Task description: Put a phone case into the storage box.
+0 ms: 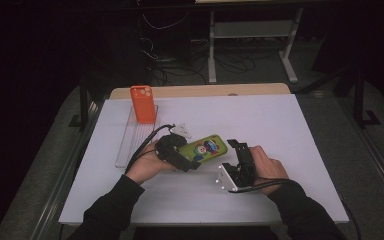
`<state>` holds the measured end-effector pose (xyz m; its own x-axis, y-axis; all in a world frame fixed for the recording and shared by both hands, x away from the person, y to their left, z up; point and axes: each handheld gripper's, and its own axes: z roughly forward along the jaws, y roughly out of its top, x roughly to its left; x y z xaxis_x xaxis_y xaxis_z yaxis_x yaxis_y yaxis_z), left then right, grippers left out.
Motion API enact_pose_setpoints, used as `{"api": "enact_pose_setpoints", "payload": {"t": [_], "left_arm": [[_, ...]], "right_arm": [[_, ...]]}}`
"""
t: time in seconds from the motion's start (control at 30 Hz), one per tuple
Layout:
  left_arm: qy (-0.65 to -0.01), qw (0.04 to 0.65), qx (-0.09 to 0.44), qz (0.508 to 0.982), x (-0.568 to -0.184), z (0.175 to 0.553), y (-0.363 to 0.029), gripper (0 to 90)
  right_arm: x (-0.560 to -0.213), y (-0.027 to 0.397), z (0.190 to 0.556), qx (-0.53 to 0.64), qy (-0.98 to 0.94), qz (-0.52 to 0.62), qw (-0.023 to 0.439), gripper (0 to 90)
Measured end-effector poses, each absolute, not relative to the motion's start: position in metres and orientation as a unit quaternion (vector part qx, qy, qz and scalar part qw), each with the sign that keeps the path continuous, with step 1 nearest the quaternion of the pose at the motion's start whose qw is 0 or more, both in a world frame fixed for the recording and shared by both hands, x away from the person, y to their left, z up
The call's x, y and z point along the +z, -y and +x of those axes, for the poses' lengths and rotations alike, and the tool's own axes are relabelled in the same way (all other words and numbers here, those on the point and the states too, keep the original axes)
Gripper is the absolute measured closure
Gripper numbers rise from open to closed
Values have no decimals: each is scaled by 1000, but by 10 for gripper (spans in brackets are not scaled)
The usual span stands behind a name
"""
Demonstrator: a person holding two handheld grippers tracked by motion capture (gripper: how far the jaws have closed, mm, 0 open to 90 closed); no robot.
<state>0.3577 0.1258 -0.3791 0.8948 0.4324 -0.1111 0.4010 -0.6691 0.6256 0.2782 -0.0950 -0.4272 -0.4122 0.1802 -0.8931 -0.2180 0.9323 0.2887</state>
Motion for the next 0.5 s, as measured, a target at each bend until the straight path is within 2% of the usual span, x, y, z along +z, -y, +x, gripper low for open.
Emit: {"api": "enact_pose_setpoints", "payload": {"t": [0.5], "left_arm": [[-221, 334, 29, 916, -374, 356, -117, 153]], "right_arm": [[-430, 81, 274, 168, -781, -58, 598, 154]]}}
